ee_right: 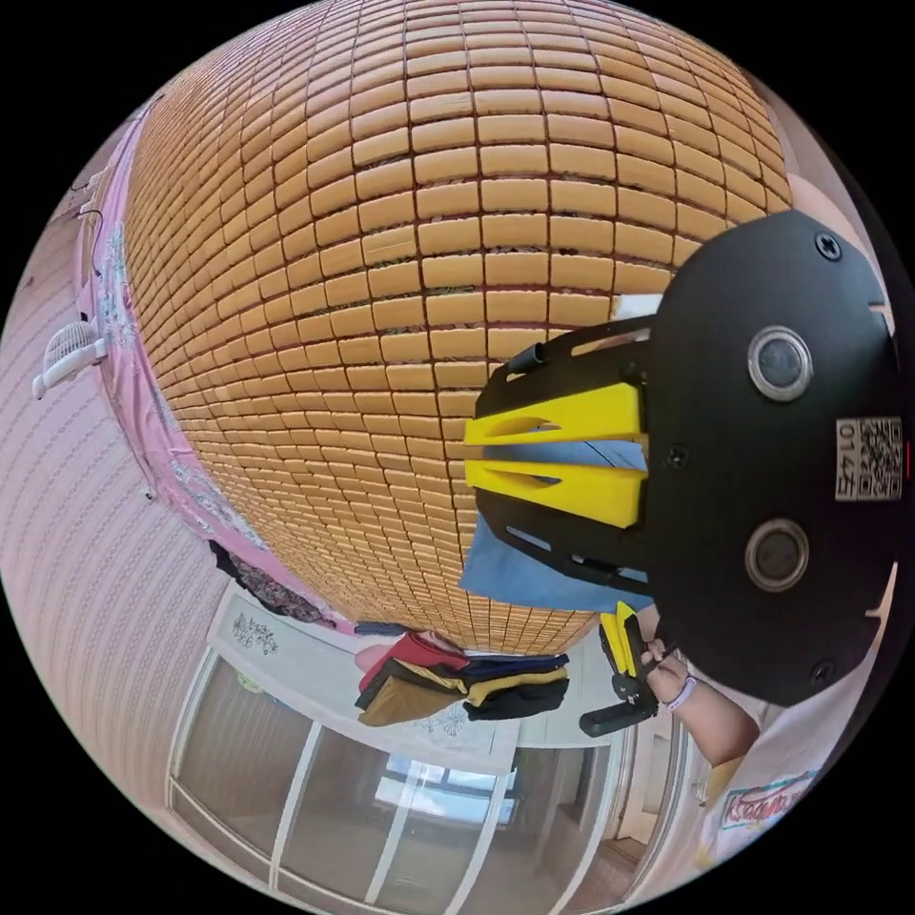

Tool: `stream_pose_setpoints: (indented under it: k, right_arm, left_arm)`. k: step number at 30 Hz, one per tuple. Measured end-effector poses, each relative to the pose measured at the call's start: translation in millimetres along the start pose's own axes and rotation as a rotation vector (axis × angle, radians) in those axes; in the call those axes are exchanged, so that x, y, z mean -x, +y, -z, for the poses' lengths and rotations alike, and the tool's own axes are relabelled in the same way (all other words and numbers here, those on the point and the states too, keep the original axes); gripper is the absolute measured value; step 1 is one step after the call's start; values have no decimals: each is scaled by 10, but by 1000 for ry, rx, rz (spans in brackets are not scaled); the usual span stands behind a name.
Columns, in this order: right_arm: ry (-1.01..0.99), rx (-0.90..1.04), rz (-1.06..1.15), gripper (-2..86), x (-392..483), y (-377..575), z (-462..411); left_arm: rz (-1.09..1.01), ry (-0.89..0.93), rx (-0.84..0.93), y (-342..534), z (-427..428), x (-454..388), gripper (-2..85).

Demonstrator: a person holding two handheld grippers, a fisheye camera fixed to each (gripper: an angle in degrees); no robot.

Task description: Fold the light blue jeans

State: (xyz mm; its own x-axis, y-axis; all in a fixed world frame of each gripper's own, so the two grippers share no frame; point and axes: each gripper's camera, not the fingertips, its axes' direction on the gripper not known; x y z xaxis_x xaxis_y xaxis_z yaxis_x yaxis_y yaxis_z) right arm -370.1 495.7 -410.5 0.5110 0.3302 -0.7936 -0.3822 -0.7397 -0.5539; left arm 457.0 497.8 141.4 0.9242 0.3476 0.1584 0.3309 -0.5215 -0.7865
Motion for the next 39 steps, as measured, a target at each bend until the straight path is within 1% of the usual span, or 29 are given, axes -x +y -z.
stream_pose_setpoints:
  k: [2,5,6,8,10,11,12,13,14,17,20,22,24,25,27,28,30,31,32,33,34,35,36,38,39]
  right_arm:
    - [7,-11,15,75,-28,315,168]
    - [-8,48,-19,109,-150,880,203]
    - [-35,77,-35,116,-190,1065,162]
    - [-63,108,-50,115,-212,1274,89]
    - [-56,89,-40,102,-187,1415,82]
    - [-33,83,-41,89,-178,1472,92]
    - [-20,85,-47,69,-190,1505,110]
    - [-17,93,-48,56,-202,1514,121]
    - [-86,124,-24,38,-234,1523,134]
    - [-156,106,-32,23,-351,1594,314]
    - [-127,60,-6,18,-427,1723,581]
    - [-117,7,-48,16,-571,1834,809]
    - [-119,-80,-139,15,-875,2002,1183]
    - [-113,-102,-160,15,-958,2046,1286]
    - [-65,-195,-244,15,-1302,2231,1738]
    - [-53,-223,-269,16,-1396,2283,1862]
    - [-12,-352,-393,18,-1795,2522,2402]
    - [2,-387,-428,19,-1890,2586,2544]
    - [32,-454,-500,21,-2067,2713,2833]
    - [44,-540,-589,23,-2230,2855,3133]
    - [45,-585,-631,25,-2303,2924,3278]
    - [61,-662,-713,29,-2428,3041,3543]
    - [119,-720,-784,35,-2524,3113,3773]
    - [201,-758,-864,52,-2655,3146,4025]
    - [203,-750,-906,62,-2746,3146,4128]
  left_arm:
    - [23,16,-36,1,117,-19,62]
    - [80,-11,-138,-2,339,-46,64]
    - [91,-21,-170,-40,405,-68,72]
    - [112,-29,-178,-157,430,-102,88]
    - [102,-39,-128,-333,317,-167,99]
    - [70,-56,-58,-460,154,-230,98]
    - [54,-70,51,-579,-65,-278,90]
    - [53,-61,94,-634,-156,-297,82]
    - [58,-44,89,-726,-177,-338,67]
    - [-24,-123,91,-1014,-163,-571,46]
    - [-156,-171,162,-1484,-305,-903,41]
    - [-227,-179,204,-1870,-436,-1159,40]
    - [-376,-183,252,-2444,-715,-1638,40]
    - [-410,-178,261,-2591,-802,-1774,40]
    - [-552,-149,292,-3160,-1228,-2409,39]
    - [-590,-140,297,-3294,-1350,-2592,39]
    - [-716,-84,307,-3799,-1857,-3376,39]
    - [-735,-62,309,-3928,-1982,-3587,39]
    - [-748,1,302,-4192,-2189,-4002,38]
    - [-713,117,291,-4481,-2332,-4366,34]
    - [-692,188,284,-4627,-2375,-4528,32]
    - [-659,300,269,-4899,-2406,-4821,20]
    - [-645,356,238,-5107,-2345,-5053,11]
    - [-669,404,166,-5270,-2114,-5269,5]
    - [-702,413,134,-5287,-1930,-5308,1]
